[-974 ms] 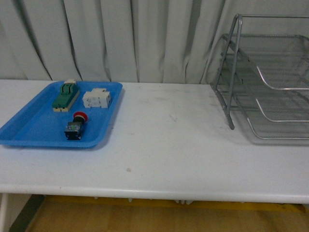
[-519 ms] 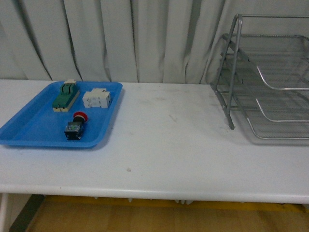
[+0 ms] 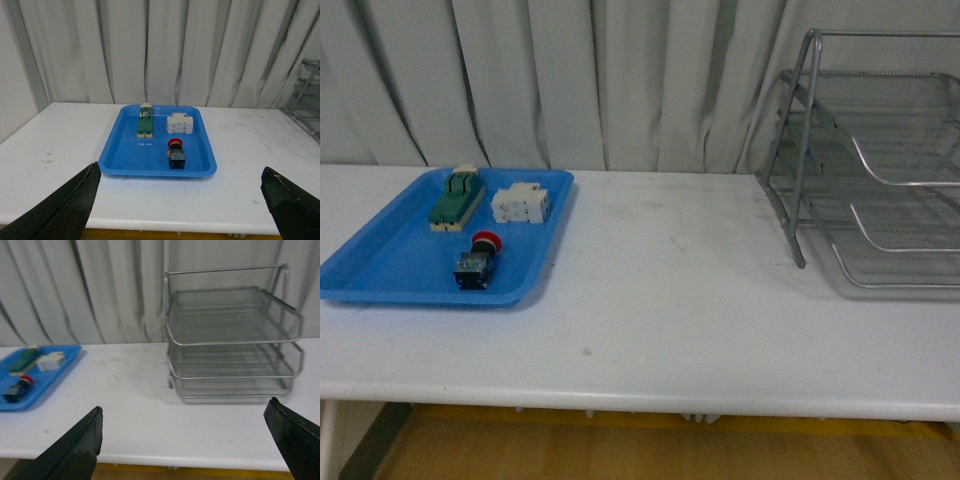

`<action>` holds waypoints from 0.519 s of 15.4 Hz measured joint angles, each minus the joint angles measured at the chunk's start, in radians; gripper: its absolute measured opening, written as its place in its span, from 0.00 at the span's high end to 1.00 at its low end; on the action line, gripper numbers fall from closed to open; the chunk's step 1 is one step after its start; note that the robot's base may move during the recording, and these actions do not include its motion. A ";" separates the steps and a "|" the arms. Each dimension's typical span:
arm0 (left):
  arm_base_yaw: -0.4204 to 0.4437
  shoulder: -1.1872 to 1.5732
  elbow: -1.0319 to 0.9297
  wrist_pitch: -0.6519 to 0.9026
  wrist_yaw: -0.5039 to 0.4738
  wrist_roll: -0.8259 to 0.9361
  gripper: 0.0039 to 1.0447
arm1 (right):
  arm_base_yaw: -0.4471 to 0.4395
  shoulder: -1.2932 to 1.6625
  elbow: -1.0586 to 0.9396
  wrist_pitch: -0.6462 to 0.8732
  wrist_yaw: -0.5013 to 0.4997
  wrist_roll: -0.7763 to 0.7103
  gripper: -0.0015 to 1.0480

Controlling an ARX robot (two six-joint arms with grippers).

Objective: Place button on rack with both arms

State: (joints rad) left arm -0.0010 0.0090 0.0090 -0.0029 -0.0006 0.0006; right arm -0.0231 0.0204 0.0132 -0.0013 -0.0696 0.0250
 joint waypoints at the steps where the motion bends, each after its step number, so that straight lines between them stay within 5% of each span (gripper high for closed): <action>1: 0.000 0.000 0.000 0.001 0.002 0.000 0.06 | -0.124 0.162 0.017 0.132 -0.195 0.065 0.06; 3: 0.000 0.000 0.000 0.000 0.000 0.000 0.06 | -0.272 0.578 0.127 0.520 -0.382 0.164 0.06; 5: 0.000 0.000 0.000 0.000 0.000 0.000 0.06 | -0.368 0.993 0.341 0.849 -0.348 0.243 0.06; 8: 0.000 0.000 0.000 0.000 0.000 0.000 0.06 | -0.493 1.507 0.679 0.904 -0.299 0.468 0.06</action>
State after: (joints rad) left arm -0.0010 0.0090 0.0090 -0.0029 -0.0002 0.0006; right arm -0.5159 1.5272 0.6918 0.9031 -0.3683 0.4934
